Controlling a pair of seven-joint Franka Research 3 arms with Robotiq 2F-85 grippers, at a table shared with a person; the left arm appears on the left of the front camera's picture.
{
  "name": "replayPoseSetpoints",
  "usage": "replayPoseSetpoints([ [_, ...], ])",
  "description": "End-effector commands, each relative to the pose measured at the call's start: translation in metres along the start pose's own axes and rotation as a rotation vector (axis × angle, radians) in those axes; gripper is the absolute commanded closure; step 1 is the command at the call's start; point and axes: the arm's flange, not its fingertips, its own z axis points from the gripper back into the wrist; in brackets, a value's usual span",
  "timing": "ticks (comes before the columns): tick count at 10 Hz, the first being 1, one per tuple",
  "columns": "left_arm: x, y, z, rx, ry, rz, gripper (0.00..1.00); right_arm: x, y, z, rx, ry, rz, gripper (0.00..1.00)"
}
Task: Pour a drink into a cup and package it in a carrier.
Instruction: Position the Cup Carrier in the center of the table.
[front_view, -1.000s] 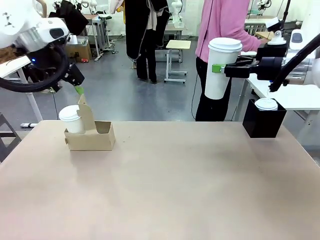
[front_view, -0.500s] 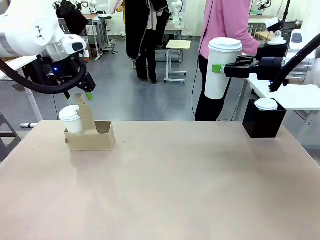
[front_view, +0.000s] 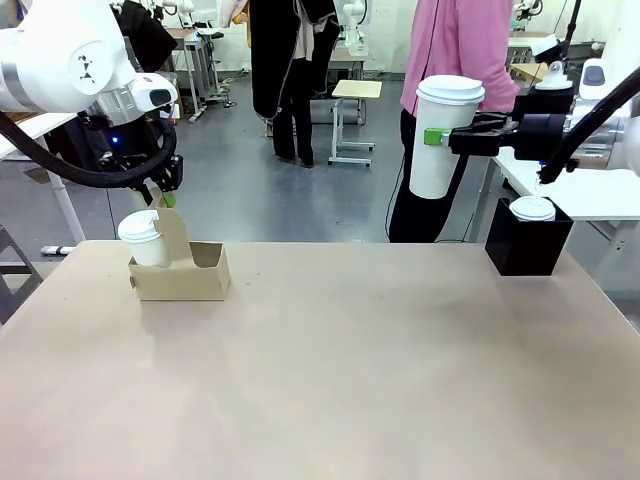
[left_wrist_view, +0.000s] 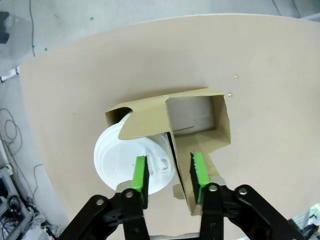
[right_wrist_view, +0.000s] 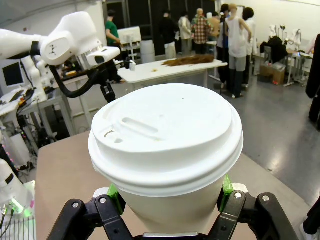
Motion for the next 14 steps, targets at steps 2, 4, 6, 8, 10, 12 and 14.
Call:
replayPoseSetpoints([
  [2,0.005,0.000,-0.003,0.023,0.012,0.034,1.00,0.003,0.001,-0.001,0.004,-0.007,0.003,0.20],
  [4,0.005,-0.004,-0.007,0.028,0.012,0.046,1.00,0.003,0.001,-0.001,0.004,-0.007,0.003,0.20],
  [6,0.001,-0.001,-0.007,-0.001,0.013,0.017,1.00,0.003,0.001,-0.001,0.004,-0.007,0.003,0.20],
  [8,0.001,-0.001,-0.007,-0.001,0.013,0.017,1.00,0.003,0.001,-0.001,0.004,-0.007,0.003,0.20],
  [10,0.001,-0.001,-0.007,-0.001,0.013,0.017,1.00,0.003,0.001,-0.001,0.004,-0.007,0.003,0.20],
  [12,-0.009,-0.010,0.004,0.001,-0.008,0.067,0.98,0.003,0.001,-0.001,0.004,-0.007,0.003,0.20],
  [14,-0.023,-0.029,0.047,0.001,-0.061,0.141,0.98,0.003,0.001,-0.001,0.004,-0.007,0.003,0.20],
])
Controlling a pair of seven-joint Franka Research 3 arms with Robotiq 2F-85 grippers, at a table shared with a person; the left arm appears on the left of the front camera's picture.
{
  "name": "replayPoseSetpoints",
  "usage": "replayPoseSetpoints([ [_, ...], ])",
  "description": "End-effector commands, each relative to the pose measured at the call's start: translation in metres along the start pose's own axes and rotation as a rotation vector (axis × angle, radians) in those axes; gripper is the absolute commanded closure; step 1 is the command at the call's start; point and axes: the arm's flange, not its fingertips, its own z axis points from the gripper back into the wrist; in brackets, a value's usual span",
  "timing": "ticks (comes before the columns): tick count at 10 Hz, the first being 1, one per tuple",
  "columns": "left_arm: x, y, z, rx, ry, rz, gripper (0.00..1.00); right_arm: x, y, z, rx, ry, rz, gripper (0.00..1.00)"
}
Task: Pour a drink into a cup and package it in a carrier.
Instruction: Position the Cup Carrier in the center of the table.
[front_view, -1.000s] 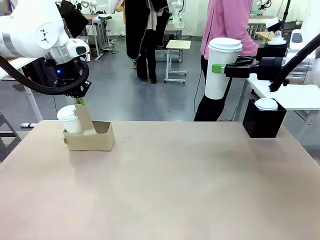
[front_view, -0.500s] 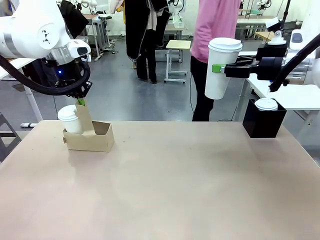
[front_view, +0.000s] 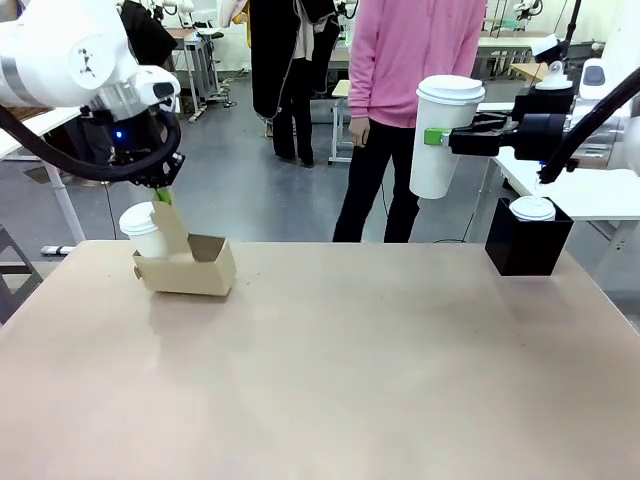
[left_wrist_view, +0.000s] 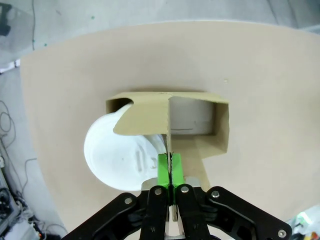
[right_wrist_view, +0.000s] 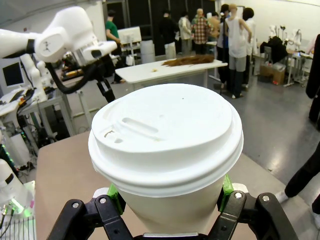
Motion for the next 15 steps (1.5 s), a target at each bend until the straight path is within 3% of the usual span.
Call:
replayPoseSetpoints([
  [1,-0.023,-0.023,0.041,0.005,-0.029,0.089,0.98,0.003,0.001,-0.001,0.004,-0.006,0.003,0.20],
  [3,-0.051,-0.063,0.084,-0.002,-0.044,0.124,0.98,0.003,0.001,-0.001,0.004,-0.006,0.003,0.20],
  [6,-0.101,-0.127,0.104,-0.005,-0.053,0.122,0.98,0.003,0.001,-0.001,0.004,-0.006,0.003,0.20],
  [11,-0.193,-0.213,0.067,0.033,-0.048,0.143,0.98,0.003,0.001,-0.001,0.004,-0.006,0.003,0.20],
  [15,-0.230,-0.257,0.027,0.088,-0.064,0.135,0.98,0.003,0.001,-0.001,0.004,-0.006,0.003,0.20],
])
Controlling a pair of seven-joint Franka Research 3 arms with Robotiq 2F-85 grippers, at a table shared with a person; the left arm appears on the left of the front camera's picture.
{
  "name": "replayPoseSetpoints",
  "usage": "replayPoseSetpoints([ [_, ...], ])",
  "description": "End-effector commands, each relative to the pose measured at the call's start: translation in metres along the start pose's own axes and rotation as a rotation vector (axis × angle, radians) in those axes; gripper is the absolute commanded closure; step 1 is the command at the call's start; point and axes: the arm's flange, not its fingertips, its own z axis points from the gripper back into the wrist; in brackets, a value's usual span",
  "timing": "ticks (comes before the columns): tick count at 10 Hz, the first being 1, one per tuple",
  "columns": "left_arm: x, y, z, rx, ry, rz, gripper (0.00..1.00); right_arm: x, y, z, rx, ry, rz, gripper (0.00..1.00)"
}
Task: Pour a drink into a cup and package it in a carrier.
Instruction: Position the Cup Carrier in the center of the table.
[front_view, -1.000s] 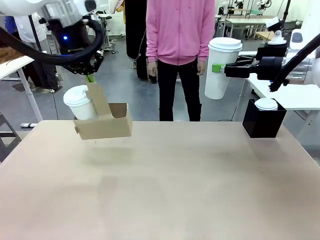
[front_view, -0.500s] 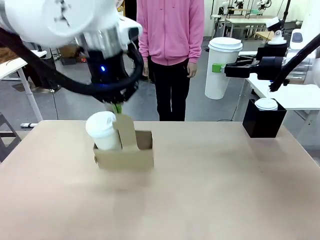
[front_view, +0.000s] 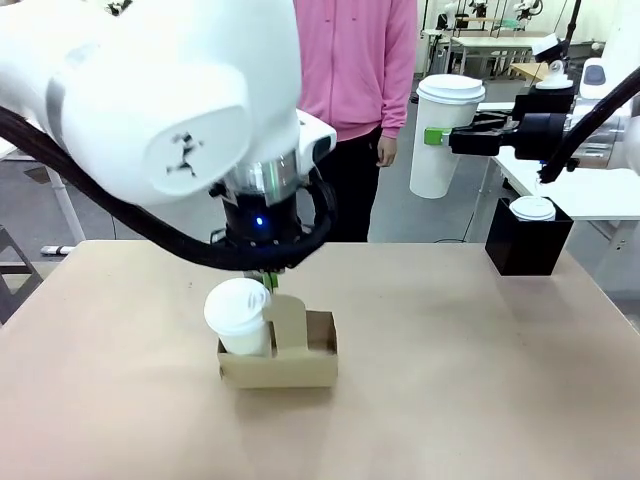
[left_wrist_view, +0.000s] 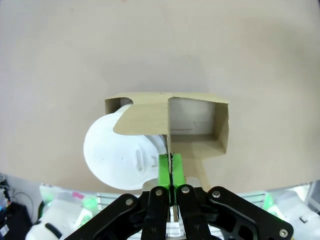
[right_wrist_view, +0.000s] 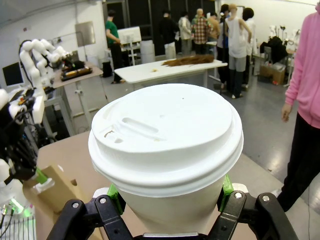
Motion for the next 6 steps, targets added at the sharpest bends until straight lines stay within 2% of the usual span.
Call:
replayPoseSetpoints([
  [1,-0.010,-0.011,-0.013,0.025,-0.025,0.007,0.98,0.003,0.001,-0.001,0.005,-0.007,0.002,0.20],
  [3,-0.015,-0.019,-0.020,0.024,-0.005,-0.012,0.98,0.003,0.001,-0.001,0.005,-0.007,0.002,0.20],
  [5,-0.009,-0.019,-0.023,0.055,0.068,-0.048,0.98,0.003,0.001,-0.001,0.005,-0.007,0.002,0.20],
  [6,-0.017,-0.018,-0.020,0.019,0.021,-0.030,0.98,0.003,0.001,-0.001,0.005,-0.007,0.002,0.20],
])
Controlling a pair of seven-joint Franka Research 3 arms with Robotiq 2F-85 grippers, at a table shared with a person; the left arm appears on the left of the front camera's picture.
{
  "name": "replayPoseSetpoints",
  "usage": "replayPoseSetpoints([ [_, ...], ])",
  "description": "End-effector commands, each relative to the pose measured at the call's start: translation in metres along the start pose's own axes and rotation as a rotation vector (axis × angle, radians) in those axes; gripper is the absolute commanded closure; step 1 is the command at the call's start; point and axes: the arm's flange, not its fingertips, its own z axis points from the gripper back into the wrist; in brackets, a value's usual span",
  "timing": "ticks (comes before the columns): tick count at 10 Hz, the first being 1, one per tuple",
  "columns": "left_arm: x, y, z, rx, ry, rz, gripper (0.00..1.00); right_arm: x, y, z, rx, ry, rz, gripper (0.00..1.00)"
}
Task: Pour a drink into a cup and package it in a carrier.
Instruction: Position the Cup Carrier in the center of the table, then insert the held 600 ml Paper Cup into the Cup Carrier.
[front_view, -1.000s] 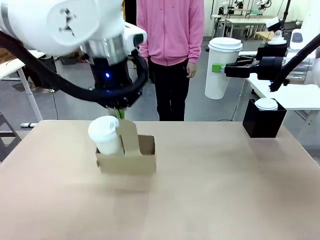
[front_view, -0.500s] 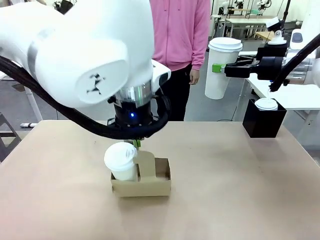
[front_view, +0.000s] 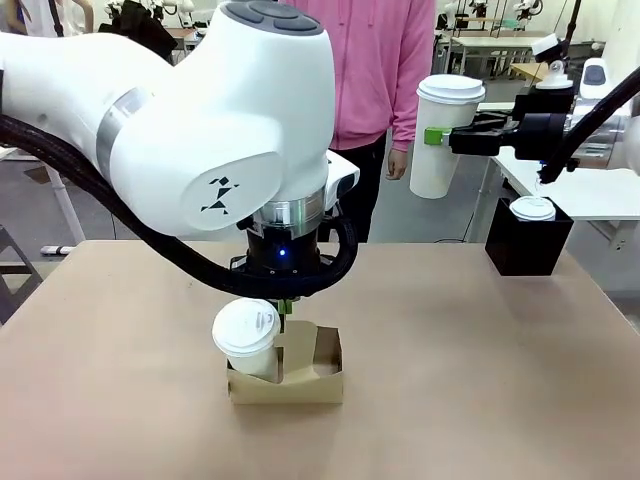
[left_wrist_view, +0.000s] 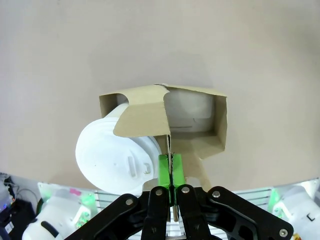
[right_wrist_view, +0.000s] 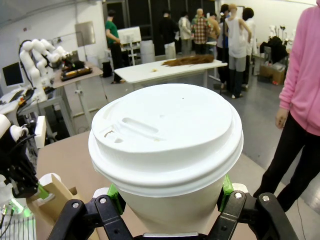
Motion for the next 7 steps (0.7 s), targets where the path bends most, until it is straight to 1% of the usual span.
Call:
replayPoseSetpoints([
  [1,-0.004,0.001,0.003,-0.002,-0.019,0.001,0.98,0.003,0.001,-0.001,0.005,-0.007,0.002,0.20],
  [4,-0.004,0.001,0.003,-0.002,-0.019,0.001,0.98,0.003,0.001,-0.001,0.005,-0.007,0.002,0.20],
  [5,-0.002,-0.001,0.004,-0.006,-0.009,-0.005,0.59,0.003,0.001,-0.001,0.005,-0.007,0.002,0.20],
  [6,0.004,0.011,0.006,-0.028,0.006,-0.032,0.40,0.003,0.001,-0.001,0.005,-0.007,0.002,0.20],
  [7,0.013,0.021,0.009,-0.057,0.014,-0.033,0.01,0.003,0.001,-0.001,0.005,-0.007,0.002,0.20],
])
